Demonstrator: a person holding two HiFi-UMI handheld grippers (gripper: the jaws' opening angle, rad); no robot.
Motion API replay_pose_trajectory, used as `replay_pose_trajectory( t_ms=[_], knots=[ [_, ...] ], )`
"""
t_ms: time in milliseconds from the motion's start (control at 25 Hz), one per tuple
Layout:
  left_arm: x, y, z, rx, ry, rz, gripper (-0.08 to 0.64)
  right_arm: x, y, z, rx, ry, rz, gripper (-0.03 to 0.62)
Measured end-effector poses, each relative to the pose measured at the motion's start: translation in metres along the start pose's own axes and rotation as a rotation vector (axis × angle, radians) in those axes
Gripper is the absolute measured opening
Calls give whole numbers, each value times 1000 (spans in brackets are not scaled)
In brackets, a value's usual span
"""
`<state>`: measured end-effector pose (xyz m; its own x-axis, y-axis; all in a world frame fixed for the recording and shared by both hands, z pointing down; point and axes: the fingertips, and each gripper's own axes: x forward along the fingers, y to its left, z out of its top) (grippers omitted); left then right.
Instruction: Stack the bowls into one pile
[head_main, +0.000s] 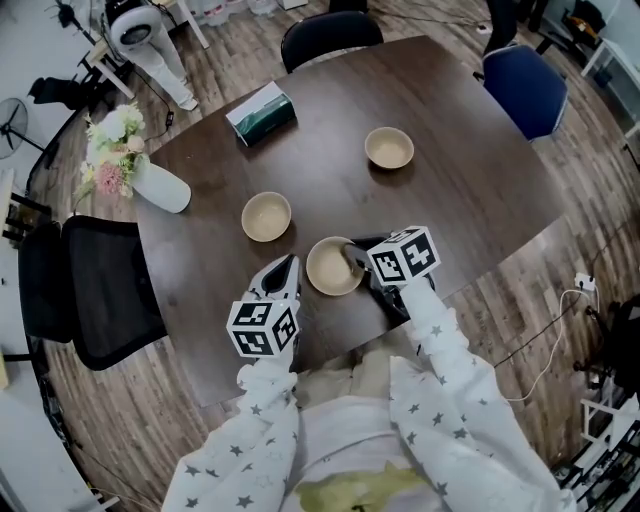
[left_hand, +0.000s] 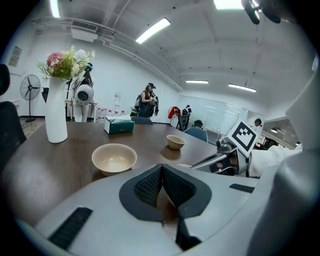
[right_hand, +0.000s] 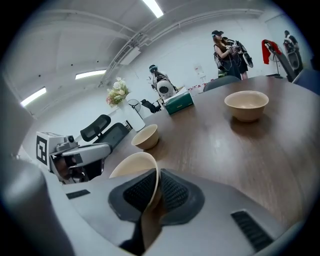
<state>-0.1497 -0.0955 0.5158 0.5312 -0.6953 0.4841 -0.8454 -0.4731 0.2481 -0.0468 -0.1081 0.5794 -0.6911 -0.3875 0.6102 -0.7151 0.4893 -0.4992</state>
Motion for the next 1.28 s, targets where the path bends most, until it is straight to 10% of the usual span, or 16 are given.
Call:
replay_pose_trajectory(
  t_ms=[1280],
  knots=[
    [102,-52,69,-45,-75,105,26,-73,-138,117,143,-216,-127,41]
  ],
)
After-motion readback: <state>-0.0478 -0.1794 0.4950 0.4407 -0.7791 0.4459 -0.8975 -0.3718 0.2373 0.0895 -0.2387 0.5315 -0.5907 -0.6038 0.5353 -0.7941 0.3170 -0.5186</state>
